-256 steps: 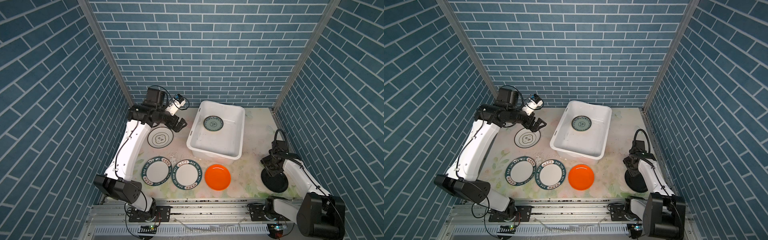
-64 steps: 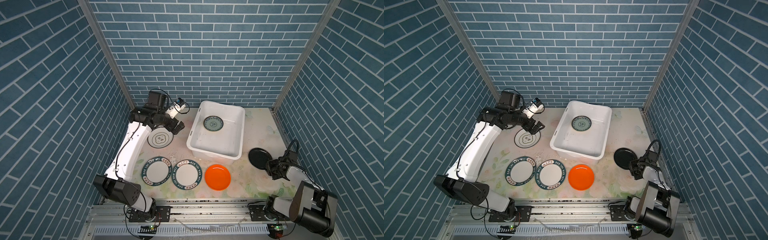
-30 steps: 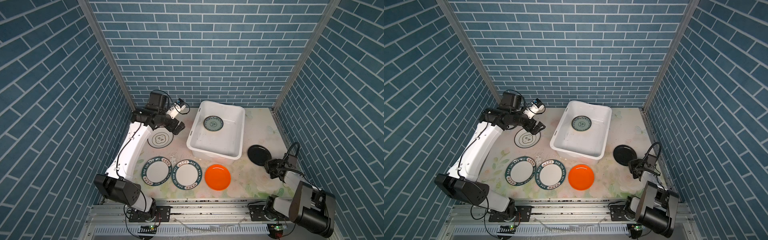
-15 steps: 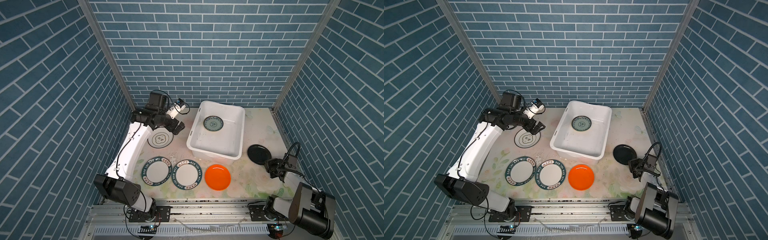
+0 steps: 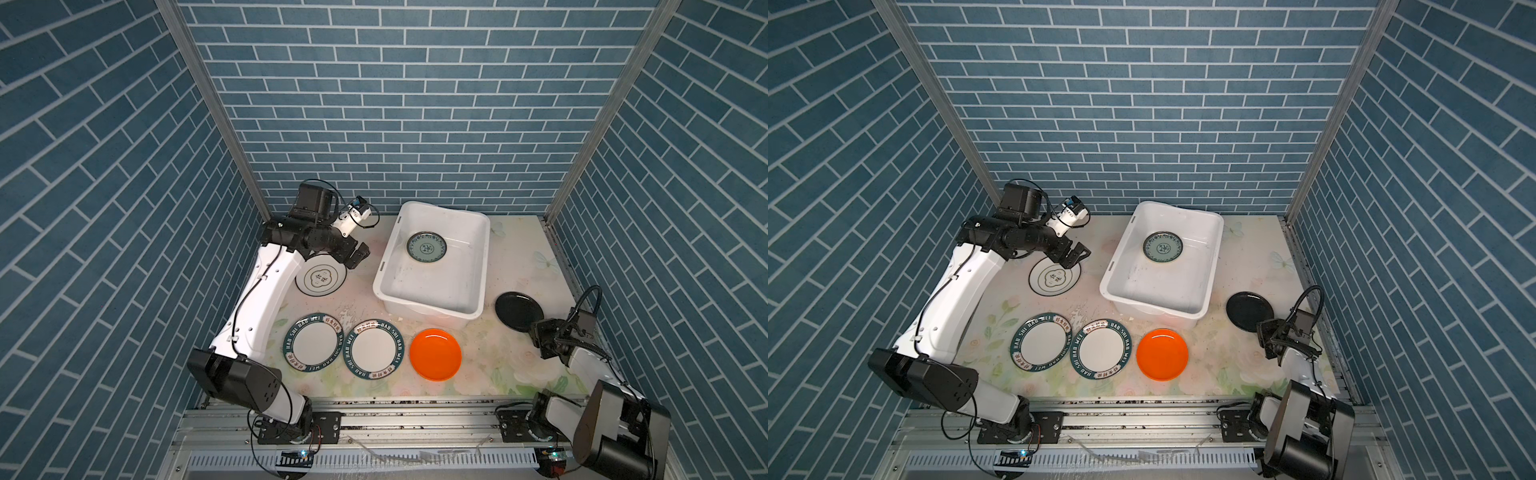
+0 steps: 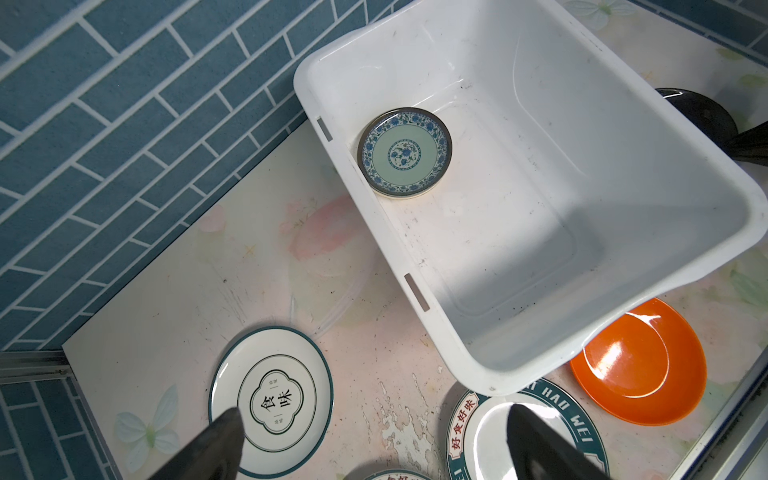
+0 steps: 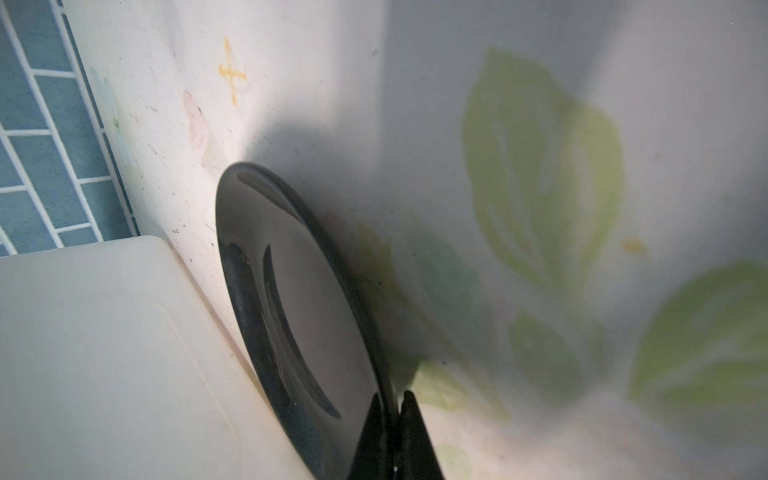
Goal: Place the plates into the plastic bin on the countertop
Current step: 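Lift the black plate with the right gripper toward the bin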
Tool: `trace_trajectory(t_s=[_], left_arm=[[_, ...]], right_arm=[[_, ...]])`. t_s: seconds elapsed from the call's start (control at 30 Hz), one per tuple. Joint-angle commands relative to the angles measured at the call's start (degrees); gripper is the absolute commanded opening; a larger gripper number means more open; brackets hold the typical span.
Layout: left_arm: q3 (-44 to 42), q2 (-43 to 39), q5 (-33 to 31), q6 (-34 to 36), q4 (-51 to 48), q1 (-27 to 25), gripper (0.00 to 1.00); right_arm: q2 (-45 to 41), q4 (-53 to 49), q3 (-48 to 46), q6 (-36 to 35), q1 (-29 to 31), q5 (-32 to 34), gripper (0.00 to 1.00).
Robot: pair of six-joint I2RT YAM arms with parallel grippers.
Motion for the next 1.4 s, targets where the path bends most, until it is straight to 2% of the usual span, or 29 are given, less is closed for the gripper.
trace_trajectory(t_s=[0.0,0.37,0.9,1.37], left_arm=[[1.58,-0.09,-0.01,0.68,-0.01,-0.36,1.0],[1.41,-0.24,-0.13,0.68,0.45,-0.31,1.0],[2.32,0.14,0.67,-0.29,0.96,-0.31,1.0],[2.98,0.61,0.7,-0.46,1.13,-0.44,0.99]], right_arm=[[-1.6,-1.39,3.75,1.98,-0.18,0.06,0.0],[-1.97,-3.2,11.21,1.81,-0.27,-1.64,0.0],[0.81,-11.93,25.66,-4.33,0.51,-2.34,0.0],[9.15,-14.13,40.79,-6.45,10.55,0.69,0.0]])
